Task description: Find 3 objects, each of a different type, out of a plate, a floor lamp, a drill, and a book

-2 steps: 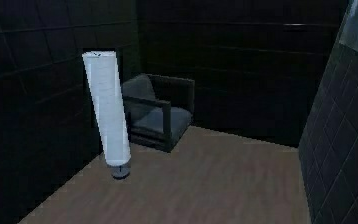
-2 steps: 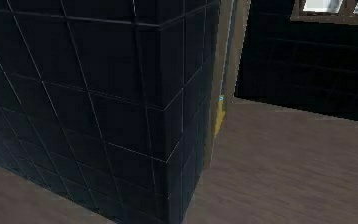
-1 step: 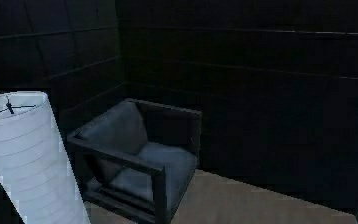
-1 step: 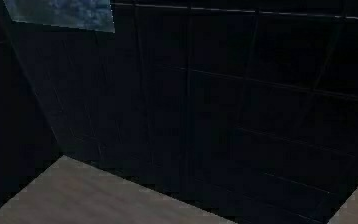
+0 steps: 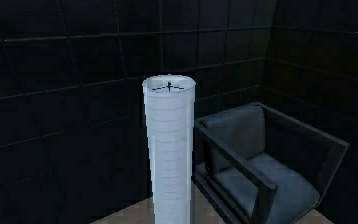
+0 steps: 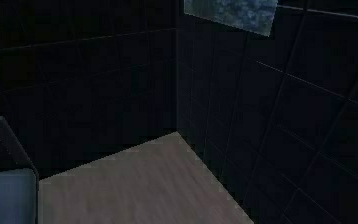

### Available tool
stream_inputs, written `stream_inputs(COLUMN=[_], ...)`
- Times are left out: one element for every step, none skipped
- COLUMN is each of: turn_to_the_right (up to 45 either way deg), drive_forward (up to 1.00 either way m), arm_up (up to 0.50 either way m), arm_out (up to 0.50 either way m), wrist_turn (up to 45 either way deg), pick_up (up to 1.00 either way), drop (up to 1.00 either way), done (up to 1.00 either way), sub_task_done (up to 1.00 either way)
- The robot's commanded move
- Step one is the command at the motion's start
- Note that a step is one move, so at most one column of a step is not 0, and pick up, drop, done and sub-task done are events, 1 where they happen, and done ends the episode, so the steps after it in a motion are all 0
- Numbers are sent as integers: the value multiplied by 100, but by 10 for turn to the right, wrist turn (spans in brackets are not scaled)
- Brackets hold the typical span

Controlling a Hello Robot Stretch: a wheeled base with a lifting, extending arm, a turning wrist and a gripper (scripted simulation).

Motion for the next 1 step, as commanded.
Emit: stream_inputs(turn_to_the_right=[0], drive_forward=[0], arm_up=[0], arm_out=[0], wrist_turn=[0], pick_up=[0], drop=[0], done=[100], sub_task_done=[0])
